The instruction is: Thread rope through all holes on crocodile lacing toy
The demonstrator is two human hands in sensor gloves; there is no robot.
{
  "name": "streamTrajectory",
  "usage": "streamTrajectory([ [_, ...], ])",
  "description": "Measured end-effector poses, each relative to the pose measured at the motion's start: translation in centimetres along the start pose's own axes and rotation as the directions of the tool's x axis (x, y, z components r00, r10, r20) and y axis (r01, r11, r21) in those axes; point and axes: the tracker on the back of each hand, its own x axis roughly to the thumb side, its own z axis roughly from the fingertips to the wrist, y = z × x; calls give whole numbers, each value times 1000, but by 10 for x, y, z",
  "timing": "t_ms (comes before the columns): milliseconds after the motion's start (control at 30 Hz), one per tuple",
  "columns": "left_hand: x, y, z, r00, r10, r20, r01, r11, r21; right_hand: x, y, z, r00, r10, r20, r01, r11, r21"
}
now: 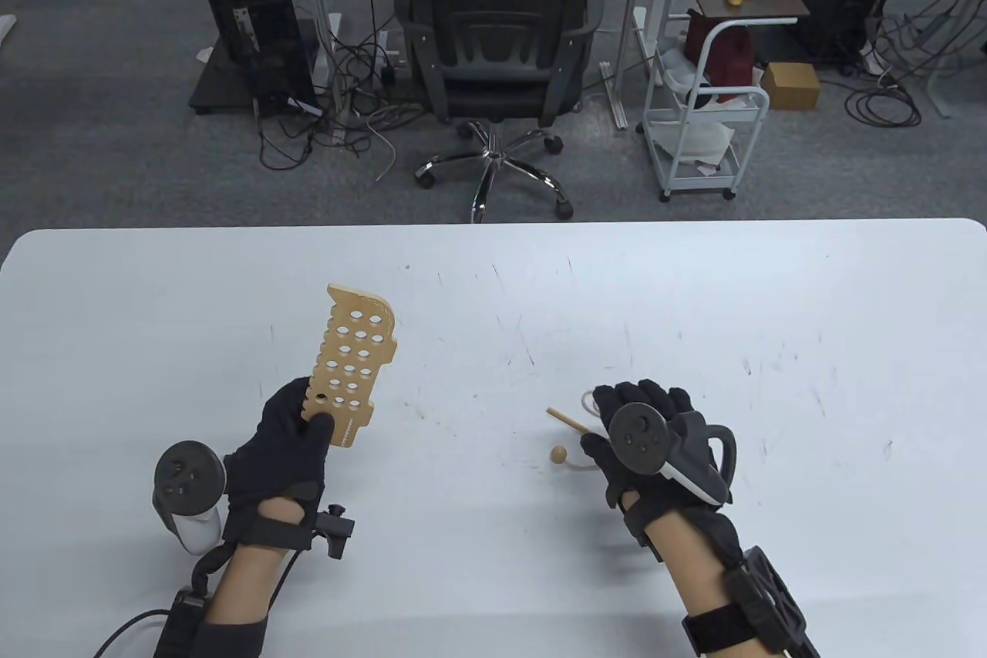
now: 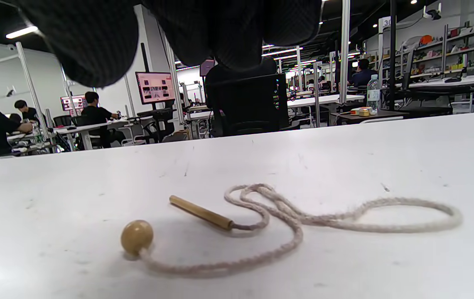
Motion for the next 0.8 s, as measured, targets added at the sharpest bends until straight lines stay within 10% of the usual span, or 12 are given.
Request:
streamTrajectory([
  [800,1,0,0,1000,9,1,-9,1000,-6,12,52,-64,969,237,-65,-224,960,166],
])
